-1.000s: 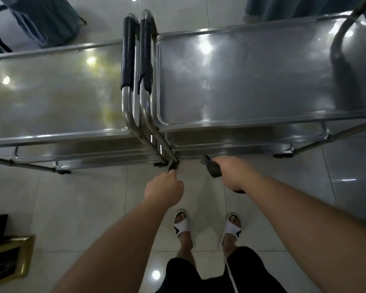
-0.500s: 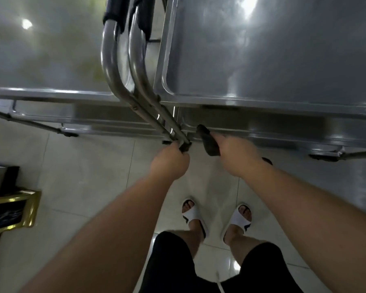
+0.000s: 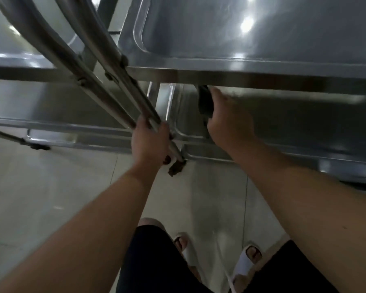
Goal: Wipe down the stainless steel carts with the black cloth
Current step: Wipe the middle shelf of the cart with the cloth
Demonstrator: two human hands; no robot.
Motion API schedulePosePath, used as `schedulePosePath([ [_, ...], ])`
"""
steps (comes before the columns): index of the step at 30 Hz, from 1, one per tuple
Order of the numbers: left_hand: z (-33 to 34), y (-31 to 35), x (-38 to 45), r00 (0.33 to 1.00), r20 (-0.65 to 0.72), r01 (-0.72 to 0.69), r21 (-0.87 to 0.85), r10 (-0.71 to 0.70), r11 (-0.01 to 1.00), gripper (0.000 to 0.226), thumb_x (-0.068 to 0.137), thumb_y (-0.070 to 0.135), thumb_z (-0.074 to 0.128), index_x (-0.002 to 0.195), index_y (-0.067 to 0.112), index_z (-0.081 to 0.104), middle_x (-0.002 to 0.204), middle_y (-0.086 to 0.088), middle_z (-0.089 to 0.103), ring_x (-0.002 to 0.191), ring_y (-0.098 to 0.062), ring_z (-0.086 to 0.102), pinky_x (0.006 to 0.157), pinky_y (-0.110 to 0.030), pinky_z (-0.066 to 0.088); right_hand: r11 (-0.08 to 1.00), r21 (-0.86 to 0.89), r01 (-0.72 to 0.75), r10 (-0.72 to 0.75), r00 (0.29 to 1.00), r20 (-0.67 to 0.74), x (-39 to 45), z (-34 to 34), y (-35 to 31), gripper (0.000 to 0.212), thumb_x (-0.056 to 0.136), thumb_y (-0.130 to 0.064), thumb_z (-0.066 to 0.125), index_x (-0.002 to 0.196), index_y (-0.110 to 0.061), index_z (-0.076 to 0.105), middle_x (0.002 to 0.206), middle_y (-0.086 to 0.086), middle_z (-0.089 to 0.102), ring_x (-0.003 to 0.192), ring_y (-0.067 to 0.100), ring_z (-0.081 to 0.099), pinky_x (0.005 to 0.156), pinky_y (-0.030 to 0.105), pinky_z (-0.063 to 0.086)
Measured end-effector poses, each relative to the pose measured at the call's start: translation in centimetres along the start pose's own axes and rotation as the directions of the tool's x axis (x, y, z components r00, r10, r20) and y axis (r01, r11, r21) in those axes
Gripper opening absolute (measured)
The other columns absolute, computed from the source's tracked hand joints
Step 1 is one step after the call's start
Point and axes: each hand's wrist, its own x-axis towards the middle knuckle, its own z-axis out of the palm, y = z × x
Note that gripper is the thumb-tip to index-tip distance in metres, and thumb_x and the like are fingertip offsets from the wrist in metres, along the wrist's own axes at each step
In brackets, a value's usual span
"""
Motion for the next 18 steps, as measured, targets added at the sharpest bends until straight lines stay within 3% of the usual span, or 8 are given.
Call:
schedulePosePath([
  [3,0.5,0.0,2.3,0.993,-0.081,-0.096,-0.179,0.082,0.979,0.027,0.096,0.041,0.071,0.116,0.024,0.070,0.095,0.009,0.072,0.089,-0.006,0.070,0.083,-0.028,0.056,0.998,-0.044,0.042,-0.044,0.998,-0.046,1.5,2.8,-0.2,0.070,0.095,-0.017,0.064,0.157,-0.024,0.033,0.125,0.012,0.068,0.111,0.035,0.067,0.090,0.049,0.058],
  [5,1.2,-0.1,3.2,0.985,-0.110,-0.159,-0.280,0.133,0.947,0.016,0.095,0.038,0.071,0.102,0.024,0.075,0.085,0.004,0.074,0.081,-0.007,0.071,0.075,-0.027,0.057,0.995,-0.062,0.083,-0.084,0.996,-0.029,2.6,4.6,-0.4,0.075,0.091,-0.017,0.070,0.157,-0.025,0.035,0.128,0.010,0.066,0.113,0.034,0.064,0.094,0.047,0.055],
  [8,2.7,-0.7,3.7,0.981,-0.142,-0.181,-0.409,0.134,0.894,0.025,0.090,0.037,0.066,0.083,0.015,0.076,0.077,-0.007,0.075,0.071,-0.015,0.072,0.060,-0.027,0.055,0.991,0.039,0.125,-0.131,0.943,0.305,3.8,7.5,-0.7,0.078,0.094,-0.030,0.065,0.161,-0.033,0.027,0.153,0.009,0.048,0.138,0.033,0.047,0.115,0.048,0.040],
  [10,3.6,-1.0,3.9,0.976,-0.191,-0.184,-0.448,0.107,0.875,0.039,0.085,0.040,0.064,0.082,0.002,0.074,0.066,-0.004,0.071,0.057,-0.010,0.066,0.051,-0.018,0.046,0.978,0.049,0.201,-0.191,0.786,0.588,4.2,9.3,-0.5,0.069,0.101,-0.048,0.050,0.163,-0.036,0.024,0.169,0.007,0.027,0.155,0.032,0.020,0.126,0.048,0.016],
  [12,4.0,-1.2,4.2,0.963,-0.244,-0.219,-0.474,0.112,0.853,0.048,0.078,0.042,0.062,0.081,-0.006,0.069,0.058,-0.007,0.063,0.051,-0.013,0.061,0.048,-0.019,0.044,0.964,0.113,0.241,-0.256,0.716,0.650,4.5,9.5,-0.6,0.065,0.100,-0.059,0.041,0.160,-0.034,0.033,0.161,0.008,0.041,0.150,0.033,0.030,0.123,0.049,0.018],
  [14,4.4,-1.1,4.5,0.946,-0.298,-0.266,-0.486,0.128,0.833,0.050,0.073,0.043,0.060,0.079,-0.007,0.065,0.061,-0.015,0.063,0.056,-0.026,0.063,0.049,-0.025,0.046,0.964,0.144,0.224,-0.266,0.793,0.549,5.2,9.8,-0.8,0.059,0.101,-0.047,0.044,0.154,-0.022,0.047,0.146,0.010,0.057,0.137,0.032,0.050,0.118,0.048,0.033],
  [16,4.7,-0.9,4.7,0.926,-0.350,-0.304,-0.476,0.140,0.825,0.048,0.072,0.042,0.059,0.076,-0.006,0.060,0.061,-0.019,0.059,0.055,-0.030,0.059,0.051,-0.031,0.047,0.947,0.003,0.322,-0.287,0.838,0.465,4.7,11.5,-1.3,0.055,0.109,-0.032,0.028,0.162,-0.015,0.030,0.169,0.009,0.027,0.156,0.030,0.022,0.127,0.044,0.016],
  [18,4.9,-0.8,4.7,0.917,-0.374,-0.319,-0.479,0.138,0.818,0.041,0.071,0.040,0.059,0.071,0.000,0.054,0.056,-0.012,0.051,0.052,-0.022,0.051,0.052,-0.033,0.045,0.960,-0.054,0.276,-0.232,0.885,0.404,3.2,13.3,-1.4,0.060,0.110,-0.041,0.015,0.167,-0.024,0.006,0.174,-0.004,-0.003,0.160,0.022,-0.009,0.129,0.041,-0.003],
])
